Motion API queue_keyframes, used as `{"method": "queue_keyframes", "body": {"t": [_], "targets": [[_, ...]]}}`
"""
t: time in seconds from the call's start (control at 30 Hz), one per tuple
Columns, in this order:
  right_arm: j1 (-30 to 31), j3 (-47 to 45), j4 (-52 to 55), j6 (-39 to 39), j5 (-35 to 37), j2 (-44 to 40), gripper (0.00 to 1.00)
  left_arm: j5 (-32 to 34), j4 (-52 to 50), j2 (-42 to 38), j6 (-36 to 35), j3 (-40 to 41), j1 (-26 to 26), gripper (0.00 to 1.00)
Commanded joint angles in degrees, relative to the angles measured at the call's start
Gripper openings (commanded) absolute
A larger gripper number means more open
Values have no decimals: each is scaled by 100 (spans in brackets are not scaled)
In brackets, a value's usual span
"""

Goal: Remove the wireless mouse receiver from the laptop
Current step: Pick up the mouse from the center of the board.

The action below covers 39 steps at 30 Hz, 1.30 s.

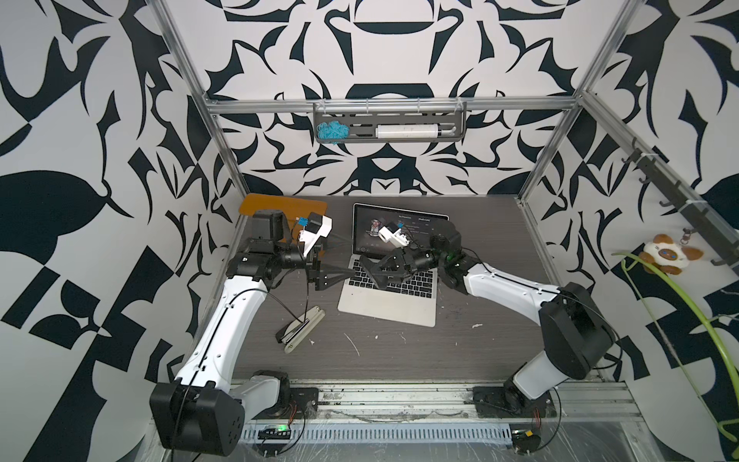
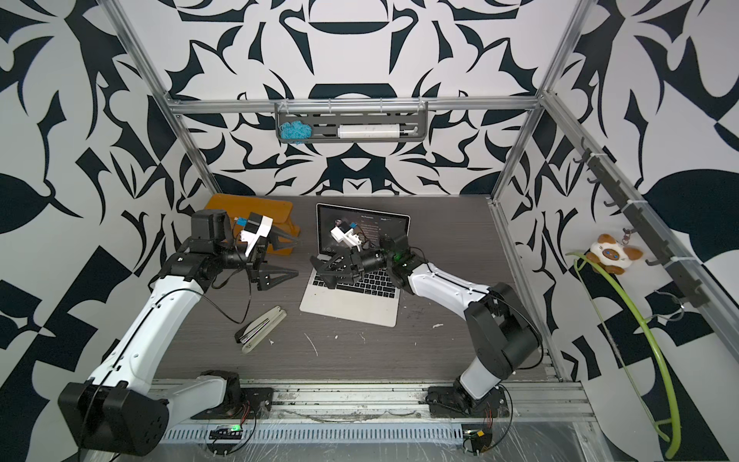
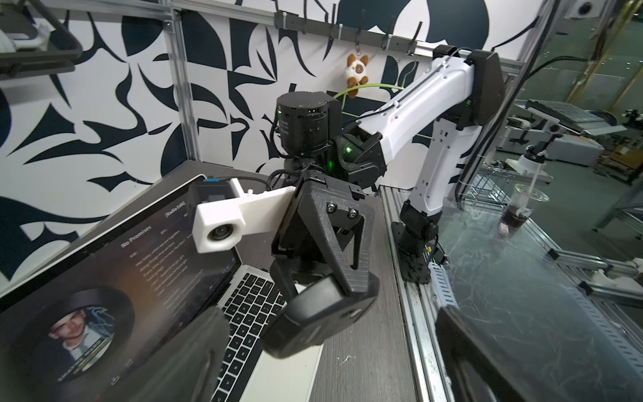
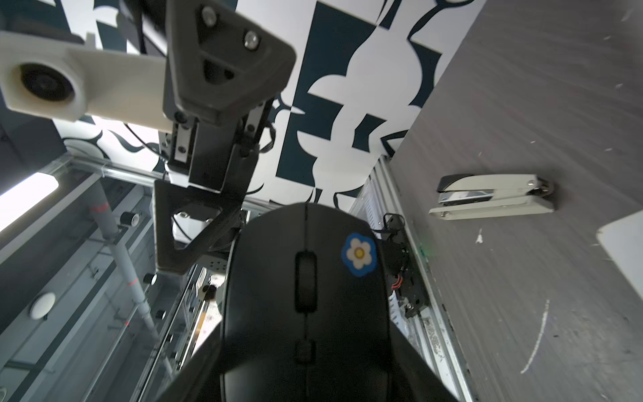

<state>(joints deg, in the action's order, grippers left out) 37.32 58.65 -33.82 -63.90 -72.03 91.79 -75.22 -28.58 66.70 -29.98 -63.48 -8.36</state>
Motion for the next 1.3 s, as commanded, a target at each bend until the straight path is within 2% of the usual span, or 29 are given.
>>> {"method": "queue_keyframes", "body": {"t": [0.0, 0.37, 0.77, 0.93, 1.07, 1.2, 1.27], "targets": [[76, 428, -625, -26, -498, -208, 28, -423, -484, -196, -728, 66, -85, 99], [395, 868, -613, -160, -699, 105, 26, -198, -535, -331, -1058, 298, -559, 96], [509, 928, -840, -308, -605, 217, 26, -15, -596, -170, -1212, 358, -605, 74], [511, 952, -1164, -608, -671, 309, 26, -24, -588, -215, -1230, 381, -609, 62], [509, 994, -1194, -635, -712, 374, 26, -28, -609, -209, -1221, 364, -606, 44], [509, 1030, -1222, -639, -716, 405, 28, -31, -637, -145, -1234, 337, -606, 12], [507, 1037, -1236, -641, -694, 401, 35, -41, -640, -105, -1230, 335, -605, 2]]}}
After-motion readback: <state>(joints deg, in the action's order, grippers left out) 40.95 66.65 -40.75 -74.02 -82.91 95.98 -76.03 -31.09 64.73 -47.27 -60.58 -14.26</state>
